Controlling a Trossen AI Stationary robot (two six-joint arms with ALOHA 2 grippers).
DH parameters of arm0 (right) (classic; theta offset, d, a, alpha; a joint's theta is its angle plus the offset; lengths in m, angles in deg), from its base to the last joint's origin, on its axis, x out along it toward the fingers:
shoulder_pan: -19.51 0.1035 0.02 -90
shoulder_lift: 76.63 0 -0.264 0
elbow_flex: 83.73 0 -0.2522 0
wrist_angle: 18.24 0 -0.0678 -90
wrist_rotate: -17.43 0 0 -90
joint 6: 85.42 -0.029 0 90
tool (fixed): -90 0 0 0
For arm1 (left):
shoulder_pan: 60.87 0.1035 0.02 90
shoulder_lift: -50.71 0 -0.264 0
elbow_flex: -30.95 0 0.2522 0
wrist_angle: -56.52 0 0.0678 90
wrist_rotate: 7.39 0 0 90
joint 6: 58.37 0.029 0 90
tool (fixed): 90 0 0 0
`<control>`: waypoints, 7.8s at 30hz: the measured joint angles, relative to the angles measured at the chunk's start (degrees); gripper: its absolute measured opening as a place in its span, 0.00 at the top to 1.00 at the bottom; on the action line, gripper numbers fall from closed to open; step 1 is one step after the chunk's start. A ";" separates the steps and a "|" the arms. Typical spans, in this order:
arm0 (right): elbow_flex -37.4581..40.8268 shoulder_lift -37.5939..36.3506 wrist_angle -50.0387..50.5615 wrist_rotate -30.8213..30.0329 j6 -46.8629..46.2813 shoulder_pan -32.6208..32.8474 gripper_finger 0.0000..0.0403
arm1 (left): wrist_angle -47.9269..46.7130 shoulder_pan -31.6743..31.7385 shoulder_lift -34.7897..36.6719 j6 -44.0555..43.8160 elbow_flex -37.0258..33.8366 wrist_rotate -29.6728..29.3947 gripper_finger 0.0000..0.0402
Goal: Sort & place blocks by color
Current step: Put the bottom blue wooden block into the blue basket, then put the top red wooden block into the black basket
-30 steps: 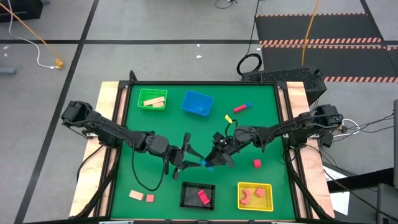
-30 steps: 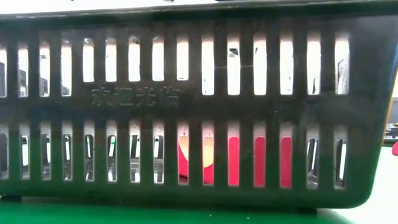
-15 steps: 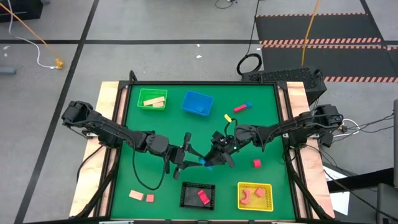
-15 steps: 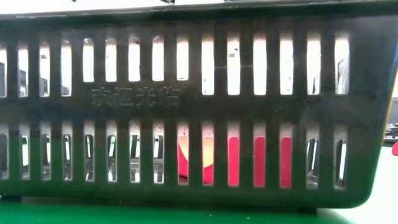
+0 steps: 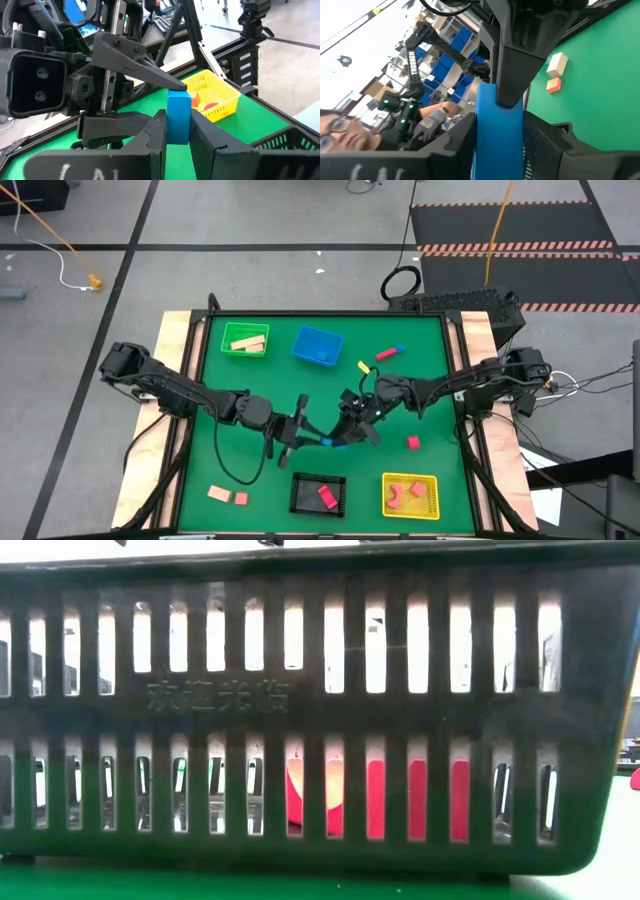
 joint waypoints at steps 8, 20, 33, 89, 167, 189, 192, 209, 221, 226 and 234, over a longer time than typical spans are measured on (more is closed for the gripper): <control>0.07 0.00 0.91 9.85 -4.34 -6.08 0.52 | 0.37 0.18 0.02 -0.21 0.00 1.12 0.87; 0.15 -7.25 14.68 18.74 0.52 -15.86 0.34 | -7.18 6.35 0.07 -4.70 -0.02 -7.97 0.87; 0.15 -24.98 45.12 0.38 23.68 -20.07 0.40 | -14.82 26.09 0.07 -14.23 -0.04 -10.02 0.87; 3.69 -7.27 61.29 -46.20 78.67 -29.34 0.40 | -16.58 25.63 0.43 -45.15 0.00 -2.37 0.64; 3.78 -4.57 -10.69 -18.74 48.71 -1.38 0.90 | 2.38 2.01 -1.60 -18.88 -0.07 -23.54 0.64; 3.78 -4.66 -10.70 -23.21 51.28 1.98 0.90 | 6.82 0.68 -1.60 -17.33 -0.07 -20.46 0.64; 3.78 -4.66 -10.41 -23.51 51.53 2.19 0.90 | 8.01 0.63 -1.60 -17.66 -0.07 -16.72 0.64; 3.78 -4.33 -13.24 -26.46 51.73 3.74 0.90 | 10.75 2.24 -1.57 -19.79 -0.04 -15.97 0.64; 3.78 -4.33 -14.20 -28.69 52.63 4.49 0.90 | 10.73 3.04 -1.53 -19.58 -0.02 -15.90 0.73; 3.78 -4.35 -14.33 -29.56 52.10 4.47 0.90 | 10.56 3.26 -1.46 -18.75 -0.02 -16.23 0.86; 3.76 -4.59 -10.27 -30.72 49.63 4.34 0.70 | 9.69 2.50 -1.52 -20.40 -0.04 -15.98 0.86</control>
